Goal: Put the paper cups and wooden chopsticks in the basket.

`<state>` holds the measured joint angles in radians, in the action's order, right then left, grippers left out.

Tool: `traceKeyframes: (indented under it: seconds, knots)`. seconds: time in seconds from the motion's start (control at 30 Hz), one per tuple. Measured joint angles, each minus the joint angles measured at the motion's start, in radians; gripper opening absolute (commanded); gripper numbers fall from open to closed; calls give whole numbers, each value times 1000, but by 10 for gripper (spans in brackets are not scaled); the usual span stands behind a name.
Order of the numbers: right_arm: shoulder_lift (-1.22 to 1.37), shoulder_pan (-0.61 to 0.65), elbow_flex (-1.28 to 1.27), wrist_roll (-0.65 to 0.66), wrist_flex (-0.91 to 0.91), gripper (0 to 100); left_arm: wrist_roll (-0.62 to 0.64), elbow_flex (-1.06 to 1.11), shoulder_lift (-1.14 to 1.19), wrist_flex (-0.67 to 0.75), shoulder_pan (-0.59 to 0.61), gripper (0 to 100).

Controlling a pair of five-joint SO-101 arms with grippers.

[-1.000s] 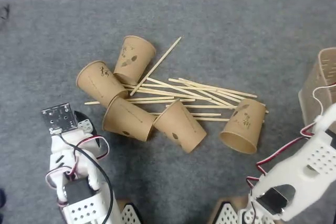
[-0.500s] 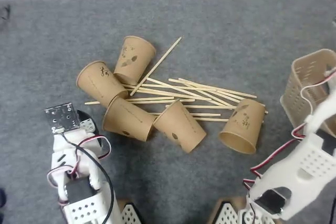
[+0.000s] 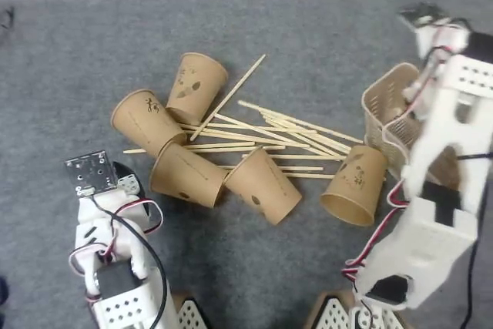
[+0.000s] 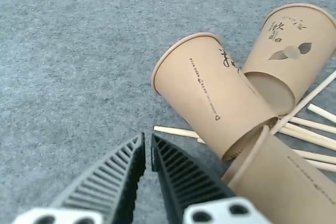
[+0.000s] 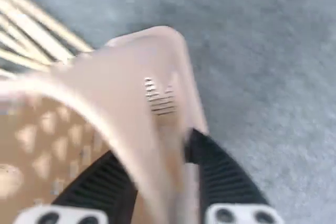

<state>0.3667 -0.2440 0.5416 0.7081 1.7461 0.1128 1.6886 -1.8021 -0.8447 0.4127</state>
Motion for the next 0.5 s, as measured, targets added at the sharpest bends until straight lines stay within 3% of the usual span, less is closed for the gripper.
traceKeyframes:
  seconds: [0.27,0.5]
  knots:
    - [-25,77,-28,0,-5,303,0,0,0,0,0,16]
    - [-31,-11,75,-3,-86,303,0,0,0,0,0,16]
